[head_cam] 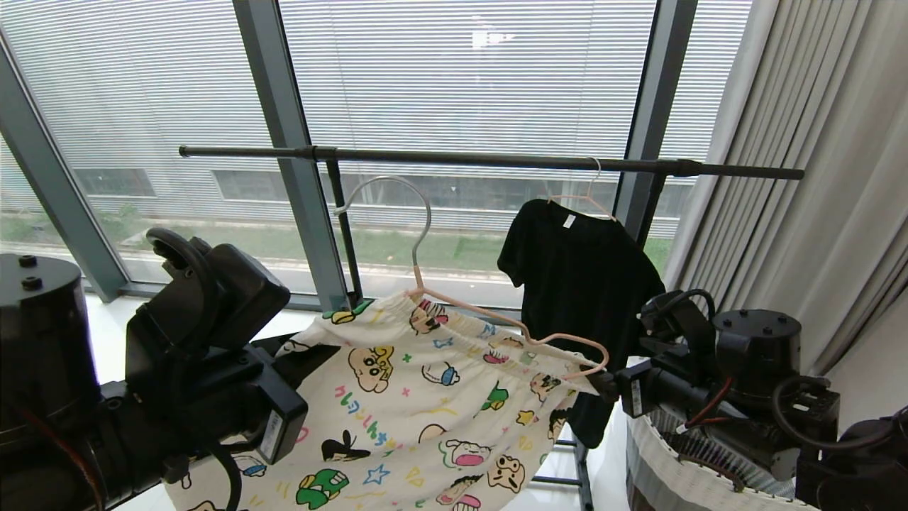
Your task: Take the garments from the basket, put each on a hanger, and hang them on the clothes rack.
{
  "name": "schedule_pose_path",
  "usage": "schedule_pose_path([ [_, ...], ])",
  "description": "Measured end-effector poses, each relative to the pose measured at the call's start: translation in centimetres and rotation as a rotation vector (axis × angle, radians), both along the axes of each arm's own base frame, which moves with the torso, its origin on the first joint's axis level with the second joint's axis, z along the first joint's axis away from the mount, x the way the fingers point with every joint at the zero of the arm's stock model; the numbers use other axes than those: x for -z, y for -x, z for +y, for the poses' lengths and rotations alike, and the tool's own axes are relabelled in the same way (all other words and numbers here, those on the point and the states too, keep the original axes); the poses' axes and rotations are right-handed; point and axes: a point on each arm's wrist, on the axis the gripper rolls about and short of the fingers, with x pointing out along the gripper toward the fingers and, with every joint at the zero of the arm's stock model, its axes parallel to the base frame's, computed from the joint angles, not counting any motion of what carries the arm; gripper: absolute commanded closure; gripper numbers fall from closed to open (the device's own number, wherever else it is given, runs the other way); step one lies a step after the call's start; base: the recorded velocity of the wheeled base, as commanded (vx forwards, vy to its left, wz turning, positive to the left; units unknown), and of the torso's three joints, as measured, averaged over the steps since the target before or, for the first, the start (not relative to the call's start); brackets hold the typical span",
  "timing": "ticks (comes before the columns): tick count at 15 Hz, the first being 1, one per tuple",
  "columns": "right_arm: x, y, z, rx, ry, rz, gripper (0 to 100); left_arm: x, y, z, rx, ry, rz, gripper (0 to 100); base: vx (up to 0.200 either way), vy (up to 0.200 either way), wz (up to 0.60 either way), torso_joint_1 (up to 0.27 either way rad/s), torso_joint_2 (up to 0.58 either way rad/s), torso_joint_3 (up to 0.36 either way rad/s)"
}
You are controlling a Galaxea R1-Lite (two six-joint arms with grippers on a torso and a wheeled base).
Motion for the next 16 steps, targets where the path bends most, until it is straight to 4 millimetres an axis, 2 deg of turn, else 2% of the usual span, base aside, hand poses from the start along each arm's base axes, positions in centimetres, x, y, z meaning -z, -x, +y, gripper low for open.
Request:
schedule_pose_path([
  [8,-0.4,-0.6,-0.7,-0.007,-0.003,-0.014,0,1.5,0.4,0.5,-0.009,-0.1,0.001,100,0.0,0.0,0.0,0.0,0.0,0.0],
  [12,-1.4,-0.9,-0.6,-0.09,0.008,-0.059,0,3.9,0.6,1.2,-0.159,-0.292,0.013,100,0.0,0.0,0.0,0.0,0.0,0.0],
  [16,-2.2,0.1,-0.3,-0.255,0.044,-0.077,0,4.8,-0.3,0.9,-0.31,-0.272,0.062,100,0.0,0.0,0.0,0.0,0.0,0.0],
])
